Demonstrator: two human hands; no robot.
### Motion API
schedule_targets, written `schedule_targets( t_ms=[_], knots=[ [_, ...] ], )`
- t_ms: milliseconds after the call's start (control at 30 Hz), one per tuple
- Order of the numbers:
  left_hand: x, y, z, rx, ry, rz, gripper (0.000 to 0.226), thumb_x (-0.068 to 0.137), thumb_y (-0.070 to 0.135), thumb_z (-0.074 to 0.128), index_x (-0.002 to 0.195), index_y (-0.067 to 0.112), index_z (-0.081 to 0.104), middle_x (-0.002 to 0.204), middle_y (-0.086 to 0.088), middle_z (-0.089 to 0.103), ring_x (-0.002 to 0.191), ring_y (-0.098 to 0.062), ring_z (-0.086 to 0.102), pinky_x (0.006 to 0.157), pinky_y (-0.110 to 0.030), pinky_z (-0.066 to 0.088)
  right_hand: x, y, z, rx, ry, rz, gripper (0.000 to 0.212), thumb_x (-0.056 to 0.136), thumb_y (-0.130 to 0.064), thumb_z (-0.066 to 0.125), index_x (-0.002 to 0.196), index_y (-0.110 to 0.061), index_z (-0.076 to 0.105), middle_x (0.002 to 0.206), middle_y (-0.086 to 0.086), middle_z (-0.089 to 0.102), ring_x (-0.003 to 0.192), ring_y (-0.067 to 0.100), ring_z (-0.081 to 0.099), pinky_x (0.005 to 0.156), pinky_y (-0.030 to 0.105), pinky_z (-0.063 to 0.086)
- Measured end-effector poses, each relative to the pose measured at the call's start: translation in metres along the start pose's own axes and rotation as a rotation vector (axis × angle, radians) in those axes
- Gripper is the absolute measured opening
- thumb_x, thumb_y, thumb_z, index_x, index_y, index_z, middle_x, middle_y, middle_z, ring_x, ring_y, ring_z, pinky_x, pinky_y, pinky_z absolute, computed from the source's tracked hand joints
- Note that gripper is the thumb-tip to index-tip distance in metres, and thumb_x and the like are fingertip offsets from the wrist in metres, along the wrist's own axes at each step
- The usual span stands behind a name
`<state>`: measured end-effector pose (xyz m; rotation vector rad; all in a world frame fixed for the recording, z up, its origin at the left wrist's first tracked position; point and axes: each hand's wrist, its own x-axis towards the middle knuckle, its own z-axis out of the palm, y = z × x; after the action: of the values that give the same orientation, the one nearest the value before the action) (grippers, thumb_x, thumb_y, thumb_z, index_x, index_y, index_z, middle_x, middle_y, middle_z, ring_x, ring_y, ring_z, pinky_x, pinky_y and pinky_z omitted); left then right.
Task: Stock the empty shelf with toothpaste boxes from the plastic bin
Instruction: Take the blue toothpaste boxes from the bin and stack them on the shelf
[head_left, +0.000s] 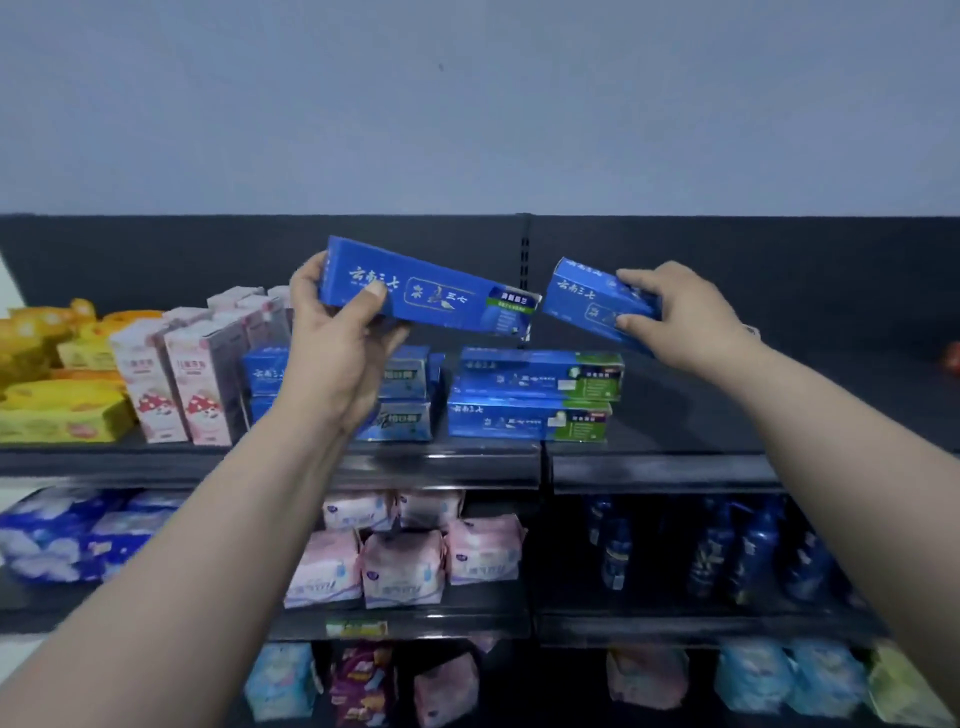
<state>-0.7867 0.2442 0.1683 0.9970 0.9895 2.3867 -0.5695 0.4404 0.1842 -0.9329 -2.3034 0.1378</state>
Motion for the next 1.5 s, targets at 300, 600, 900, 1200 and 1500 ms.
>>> schedule_targets(
  t_ms=[300,600,900,1200,1500],
  knots=[
    [0.095,-0.015,0.017,0.107,0.168,0.1,0.036,0.095,-0.002,0.046,0.119,0.021,0.032,0.118,-0.004,0.051,0.084,-0.015,0.064,0.085,-0.043,0.055,0.086,-0.01,0.058,-0.05,-0.284,-0.127,0.054,0.09,-0.026,0.062,0.141,-0.024,0.044,0.124,0.003,0.047,0.116,0.025,0.049,0.099,0.039,0.041],
    [0.121,-0.048,0.026,0.165,0.09,0.065,0.032,0.096,0.0,0.046,0.117,0.02,0.034,0.113,-0.004,0.054,0.086,-0.015,0.066,0.091,-0.048,0.052,0.111,-0.007,0.099,0.103,-0.703,-0.171,0.044,0.091,-0.027,0.061,0.134,-0.021,0.054,0.123,-0.004,0.061,0.106,0.014,0.058,0.096,0.029,0.044],
    [0.13,-0.079,0.047,0.132,-0.068,-0.156,0.034,0.096,0.003,0.048,0.123,0.019,0.035,0.103,0.0,0.06,0.081,-0.015,0.068,0.073,-0.036,0.058,0.132,0.032,0.062,0.415,-0.05,0.023,0.066,0.083,-0.043,0.067,0.139,-0.024,0.04,0.133,0.0,0.049,0.123,0.015,0.047,0.099,0.032,0.039],
    [0.131,-0.101,0.054,0.879,0.0,-0.024,0.061,0.091,0.027,0.058,0.143,0.03,0.025,0.129,0.002,0.044,0.111,-0.012,0.049,0.089,-0.029,0.038,0.132,0.072,0.062,0.535,-0.336,-0.034,0.021,0.084,-0.019,0.071,0.104,-0.019,0.066,0.096,0.0,0.069,0.087,0.015,0.063,0.088,0.035,0.05],
    [0.103,-0.095,0.051,0.962,-0.06,0.084,0.06,0.093,0.028,0.053,0.144,0.034,0.021,0.145,0.002,0.031,0.124,-0.023,0.044,0.092,-0.026,0.035,0.118,0.076,0.082,0.422,-0.366,-0.014,0.02,0.085,-0.019,0.069,0.104,-0.024,0.063,0.107,-0.002,0.065,0.097,0.019,0.063,0.084,0.034,0.05]
  ],
)
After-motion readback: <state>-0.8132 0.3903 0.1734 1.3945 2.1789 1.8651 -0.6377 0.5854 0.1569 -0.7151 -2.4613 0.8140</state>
